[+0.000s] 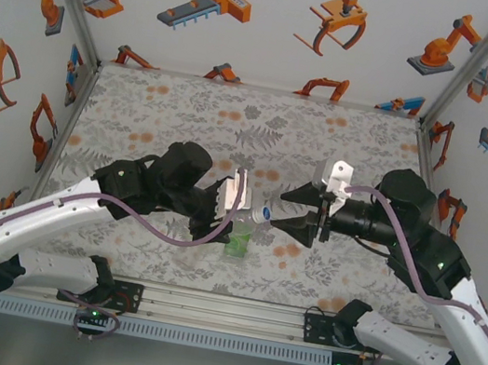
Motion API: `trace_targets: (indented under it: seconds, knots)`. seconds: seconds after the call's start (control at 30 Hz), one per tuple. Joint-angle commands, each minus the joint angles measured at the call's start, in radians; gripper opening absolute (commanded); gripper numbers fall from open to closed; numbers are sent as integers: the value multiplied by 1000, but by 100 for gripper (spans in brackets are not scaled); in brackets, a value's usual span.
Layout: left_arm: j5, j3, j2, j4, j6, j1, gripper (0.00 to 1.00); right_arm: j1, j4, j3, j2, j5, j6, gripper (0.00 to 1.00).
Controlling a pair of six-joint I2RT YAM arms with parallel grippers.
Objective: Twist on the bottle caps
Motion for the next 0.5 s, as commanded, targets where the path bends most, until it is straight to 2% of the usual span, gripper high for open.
trace_targets:
  seconds: [0.0, 0.17, 0.47]
  knots:
    - [30, -1, -21, -7, 2, -7, 1, -3, 8, -13, -2, -24, -27, 51]
    - [44, 6, -11, -8, 6, -7, 1, -2, 5, -10, -7, -28, -34, 51]
    - [67, 9, -21, -22, 14, -7, 1, -3, -46, -4, -16, -94, -186, 48]
